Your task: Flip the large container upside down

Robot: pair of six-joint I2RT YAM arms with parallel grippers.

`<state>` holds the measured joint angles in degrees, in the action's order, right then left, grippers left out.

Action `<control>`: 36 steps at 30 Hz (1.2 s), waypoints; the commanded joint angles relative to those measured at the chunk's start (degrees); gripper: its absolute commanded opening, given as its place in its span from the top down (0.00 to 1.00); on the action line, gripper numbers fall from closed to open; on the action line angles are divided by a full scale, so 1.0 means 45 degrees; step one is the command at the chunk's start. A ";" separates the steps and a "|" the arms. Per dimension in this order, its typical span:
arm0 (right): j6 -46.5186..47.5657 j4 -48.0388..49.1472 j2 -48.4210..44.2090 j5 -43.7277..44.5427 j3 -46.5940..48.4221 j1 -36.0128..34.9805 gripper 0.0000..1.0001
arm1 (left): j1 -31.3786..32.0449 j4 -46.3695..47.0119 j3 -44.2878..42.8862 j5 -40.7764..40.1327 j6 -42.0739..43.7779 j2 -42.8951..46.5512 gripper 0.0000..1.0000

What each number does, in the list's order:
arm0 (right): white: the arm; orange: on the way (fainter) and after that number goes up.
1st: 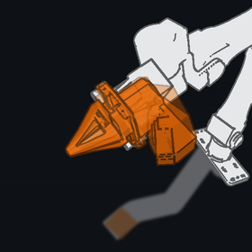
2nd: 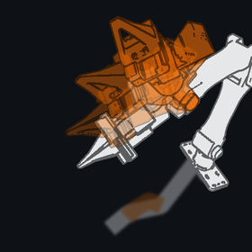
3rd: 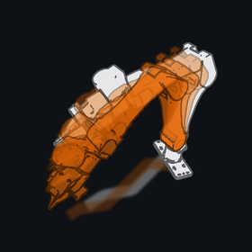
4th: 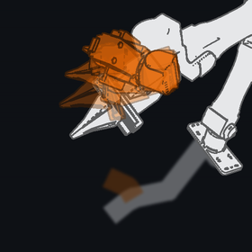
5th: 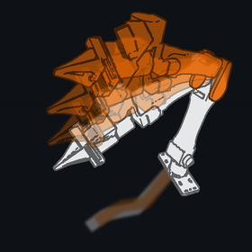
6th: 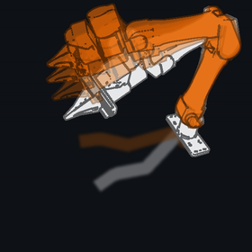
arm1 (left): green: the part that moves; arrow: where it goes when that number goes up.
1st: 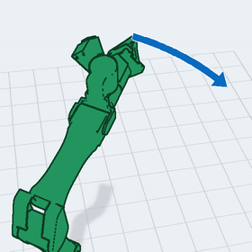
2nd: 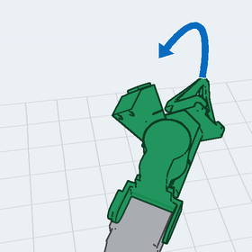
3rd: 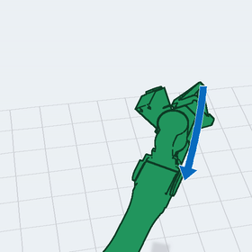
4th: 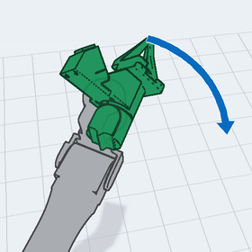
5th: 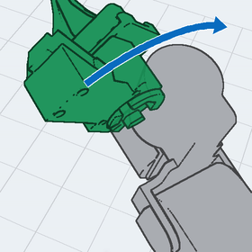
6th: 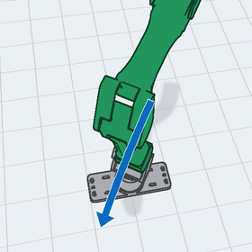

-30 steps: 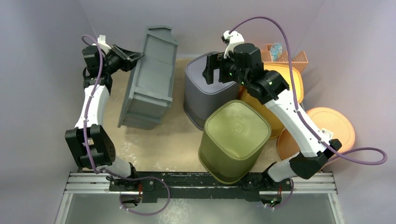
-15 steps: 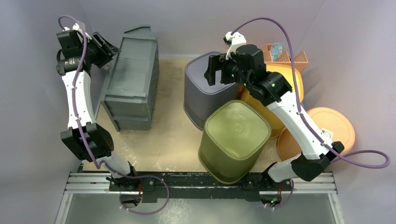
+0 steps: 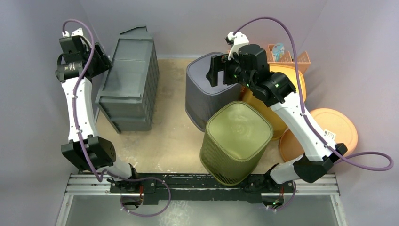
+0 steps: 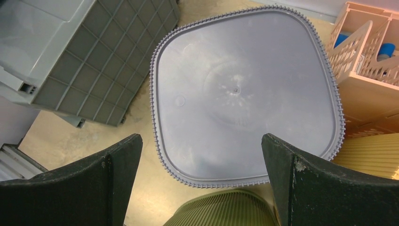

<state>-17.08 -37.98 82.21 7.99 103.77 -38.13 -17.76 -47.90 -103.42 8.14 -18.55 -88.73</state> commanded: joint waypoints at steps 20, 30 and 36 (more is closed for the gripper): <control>-0.0457 0.0502 -0.0748 -0.0713 -0.0435 0.0054 0.00 | 0.0736 0.1085 0.1447 -0.2947 0.2364 0.0633 0.48; -0.0729 0.0755 -0.1253 -0.0771 -0.1049 0.0045 0.00 | 0.0753 0.0672 0.1485 -0.1840 0.2195 -0.0223 0.84; -0.0803 0.0863 -0.1615 -0.0536 -0.1565 0.0056 0.00 | 0.1185 0.0905 0.1671 0.0363 0.2050 -0.0134 0.99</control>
<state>-19.94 -36.82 76.95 4.99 97.38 -38.13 -13.93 -42.72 -97.08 2.96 -6.87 -87.94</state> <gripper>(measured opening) 0.999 0.082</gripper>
